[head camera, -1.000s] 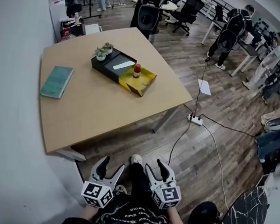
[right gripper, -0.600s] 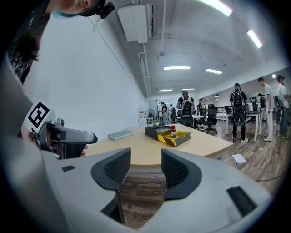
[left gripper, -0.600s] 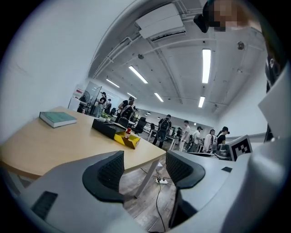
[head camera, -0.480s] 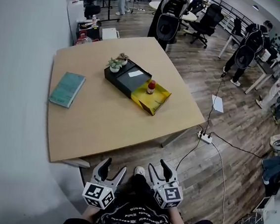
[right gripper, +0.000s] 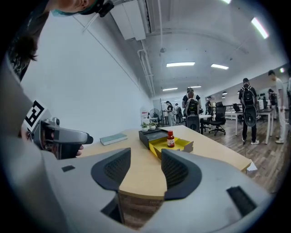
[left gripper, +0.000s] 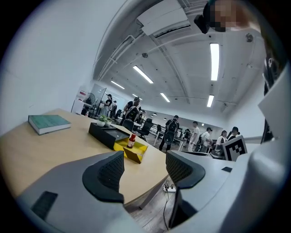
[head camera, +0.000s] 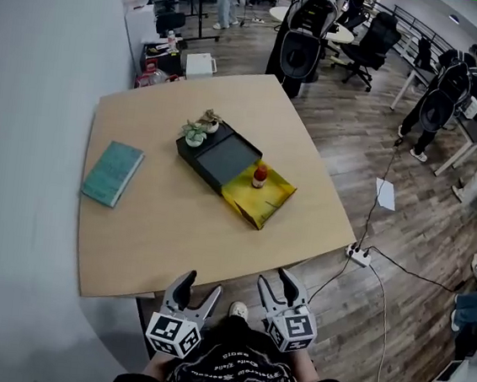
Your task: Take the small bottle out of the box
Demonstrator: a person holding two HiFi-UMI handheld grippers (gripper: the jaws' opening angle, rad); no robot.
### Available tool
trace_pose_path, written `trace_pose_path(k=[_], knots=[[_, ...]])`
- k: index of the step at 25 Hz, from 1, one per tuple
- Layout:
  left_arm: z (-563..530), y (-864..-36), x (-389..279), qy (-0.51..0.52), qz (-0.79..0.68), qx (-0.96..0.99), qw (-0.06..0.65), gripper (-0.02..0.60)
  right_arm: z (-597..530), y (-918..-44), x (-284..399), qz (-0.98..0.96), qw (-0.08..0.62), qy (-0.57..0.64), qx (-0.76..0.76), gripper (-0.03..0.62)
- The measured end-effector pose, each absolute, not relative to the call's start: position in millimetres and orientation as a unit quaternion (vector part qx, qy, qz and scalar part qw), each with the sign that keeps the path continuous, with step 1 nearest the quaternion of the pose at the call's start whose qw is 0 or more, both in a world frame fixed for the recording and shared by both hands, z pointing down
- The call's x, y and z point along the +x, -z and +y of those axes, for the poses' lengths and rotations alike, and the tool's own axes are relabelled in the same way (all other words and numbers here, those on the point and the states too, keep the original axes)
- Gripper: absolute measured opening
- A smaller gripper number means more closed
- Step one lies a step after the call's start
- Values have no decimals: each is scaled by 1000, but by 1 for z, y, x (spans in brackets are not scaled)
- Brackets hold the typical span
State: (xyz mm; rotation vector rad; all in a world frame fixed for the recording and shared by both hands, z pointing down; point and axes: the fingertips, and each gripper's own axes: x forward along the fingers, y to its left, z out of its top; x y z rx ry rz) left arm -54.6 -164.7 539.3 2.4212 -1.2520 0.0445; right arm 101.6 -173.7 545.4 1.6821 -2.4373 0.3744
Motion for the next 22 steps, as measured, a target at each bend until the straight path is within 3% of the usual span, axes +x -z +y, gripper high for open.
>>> trace_pose_path(k=[15, 22], knots=[[-253, -552, 7, -23, -488, 850, 195, 296, -267, -555, 149, -852, 115, -106, 500, 222], [-271, -552, 4, -38, -501, 844, 190, 295, -292, -550, 159, -843, 90, -123, 516, 222]])
